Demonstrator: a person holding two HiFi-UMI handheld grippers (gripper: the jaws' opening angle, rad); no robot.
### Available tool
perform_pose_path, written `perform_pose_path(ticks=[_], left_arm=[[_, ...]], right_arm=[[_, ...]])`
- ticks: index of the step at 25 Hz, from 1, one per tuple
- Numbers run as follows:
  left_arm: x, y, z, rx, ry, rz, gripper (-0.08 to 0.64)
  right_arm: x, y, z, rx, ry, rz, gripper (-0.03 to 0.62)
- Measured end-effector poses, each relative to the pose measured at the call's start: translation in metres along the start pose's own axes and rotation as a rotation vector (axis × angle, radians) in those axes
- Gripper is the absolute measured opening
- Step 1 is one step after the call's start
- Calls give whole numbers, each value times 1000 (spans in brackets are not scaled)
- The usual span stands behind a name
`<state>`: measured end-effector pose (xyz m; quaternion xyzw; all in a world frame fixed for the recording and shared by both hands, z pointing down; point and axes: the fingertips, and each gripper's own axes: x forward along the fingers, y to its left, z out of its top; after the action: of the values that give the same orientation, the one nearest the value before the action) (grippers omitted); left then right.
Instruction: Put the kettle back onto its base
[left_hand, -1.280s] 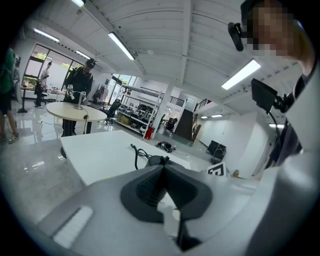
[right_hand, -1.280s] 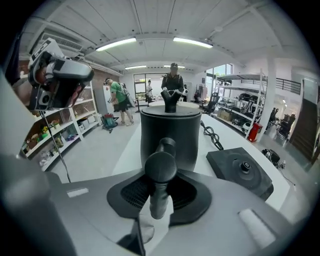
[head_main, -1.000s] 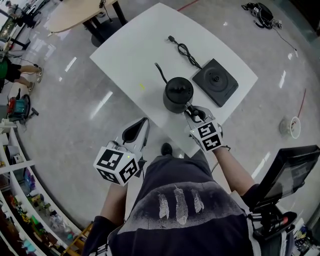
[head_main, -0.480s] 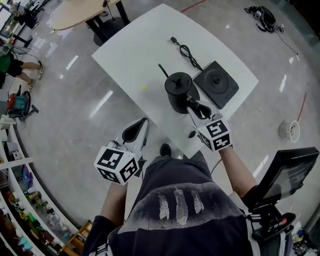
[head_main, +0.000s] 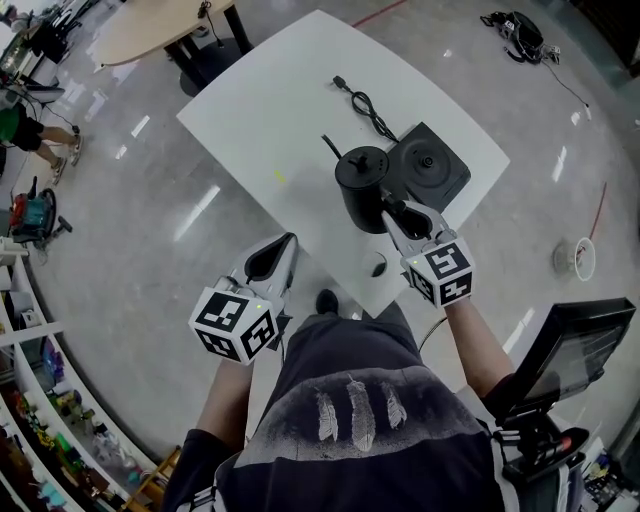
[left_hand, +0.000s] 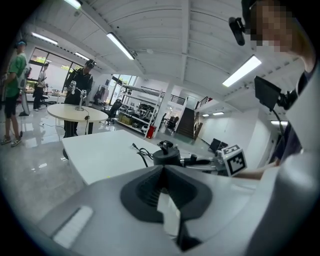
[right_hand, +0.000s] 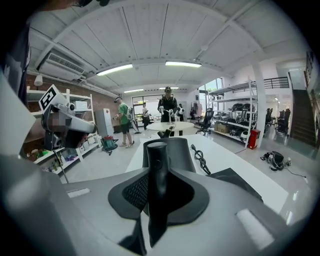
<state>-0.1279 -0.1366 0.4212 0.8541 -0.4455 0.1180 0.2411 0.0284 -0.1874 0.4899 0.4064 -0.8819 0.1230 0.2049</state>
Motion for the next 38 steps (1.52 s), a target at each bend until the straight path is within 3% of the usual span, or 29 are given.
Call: perform_pose_path(ticks=[8, 20, 26, 31, 38], left_arm=[[19, 4, 4, 3, -16, -32, 1], [97, 24, 22, -42, -30, -54, 2], [108, 6, 19, -23, -10, -84, 2], [136, -8, 22, -25, 11, -70, 2], [130, -7, 16, -34, 29, -51, 2]], right_arm=[[-12, -12, 33, -2, -76, -15, 67], [-35, -41, 74, -22, -181, -60, 64], [-40, -64, 77, -24, -192, -101, 64], [-38, -115, 77, -15, -194, -117, 64], [-27, -127, 70, -3, -195, -116, 64]])
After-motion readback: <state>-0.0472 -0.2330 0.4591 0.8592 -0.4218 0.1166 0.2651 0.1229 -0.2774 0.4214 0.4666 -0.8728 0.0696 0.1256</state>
